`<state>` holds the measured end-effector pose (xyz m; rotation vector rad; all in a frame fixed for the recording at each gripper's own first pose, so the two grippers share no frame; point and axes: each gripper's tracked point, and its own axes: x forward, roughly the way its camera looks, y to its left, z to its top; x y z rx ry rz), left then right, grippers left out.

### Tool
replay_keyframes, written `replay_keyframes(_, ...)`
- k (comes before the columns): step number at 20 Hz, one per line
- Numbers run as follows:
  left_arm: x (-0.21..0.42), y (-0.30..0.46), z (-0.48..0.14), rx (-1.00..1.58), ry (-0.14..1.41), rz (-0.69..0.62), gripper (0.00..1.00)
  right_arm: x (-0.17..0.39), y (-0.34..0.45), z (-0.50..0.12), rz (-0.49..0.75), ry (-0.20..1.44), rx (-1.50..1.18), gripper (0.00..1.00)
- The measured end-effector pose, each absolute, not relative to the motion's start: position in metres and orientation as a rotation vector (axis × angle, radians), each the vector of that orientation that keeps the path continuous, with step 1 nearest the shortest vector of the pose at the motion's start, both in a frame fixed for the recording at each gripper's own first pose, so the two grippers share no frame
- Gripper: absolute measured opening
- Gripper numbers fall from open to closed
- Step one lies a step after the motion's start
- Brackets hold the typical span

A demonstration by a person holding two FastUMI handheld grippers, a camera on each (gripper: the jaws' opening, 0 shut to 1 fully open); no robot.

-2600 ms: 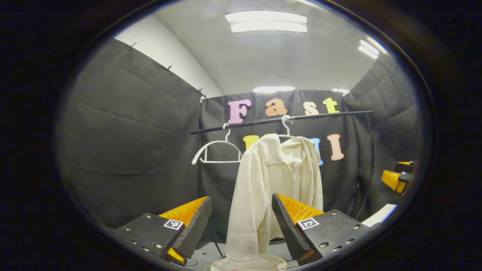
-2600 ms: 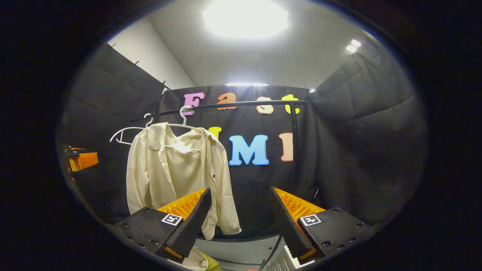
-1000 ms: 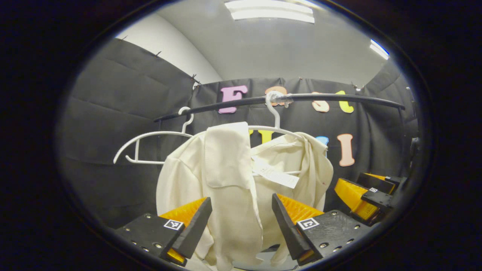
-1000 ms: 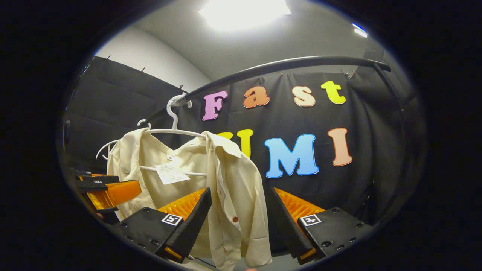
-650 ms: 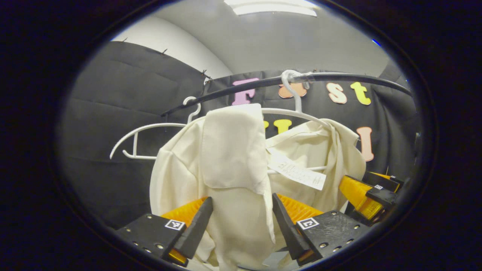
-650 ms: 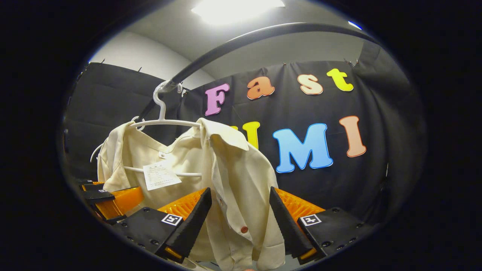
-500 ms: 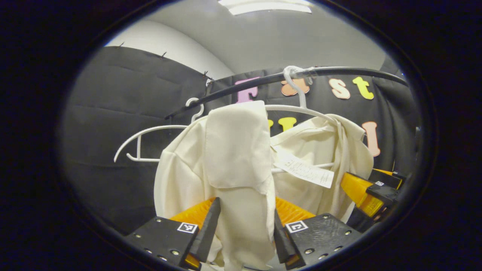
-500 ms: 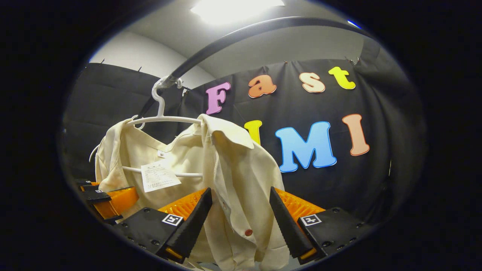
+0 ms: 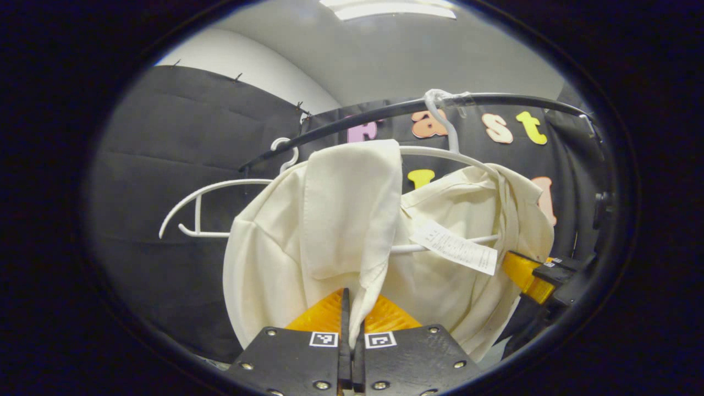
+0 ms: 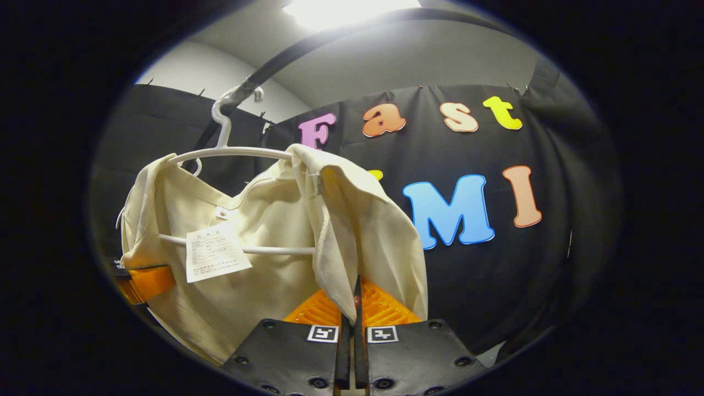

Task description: Grasp the clothes on the hanger with both hands and then place them into the laundry hamper below.

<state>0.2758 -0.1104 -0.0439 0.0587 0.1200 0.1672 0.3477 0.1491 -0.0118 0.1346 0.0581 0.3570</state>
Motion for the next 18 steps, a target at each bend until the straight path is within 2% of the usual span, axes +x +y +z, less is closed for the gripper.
replay_keyframes(1,0.275,-0.114,-0.04,0.071,0.109,0.146,0.01,0.348,0.151,-0.013,0.366,0.061,0.132,0.01)
replay_keyframes(5,0.266,-0.105,-0.015,0.157,0.038,0.169,0.01,0.352,0.133,0.002,0.321,0.02,0.113,0.01)
replay_keyframes(15,0.231,-0.047,0.013,0.214,0.012,0.28,0.0,0.371,0.071,0.041,0.17,-0.082,0.095,0.01)
replay_keyframes(18,0.229,-0.025,0.002,0.18,0.047,0.314,0.01,0.377,0.063,0.045,0.147,-0.101,0.076,0.01)
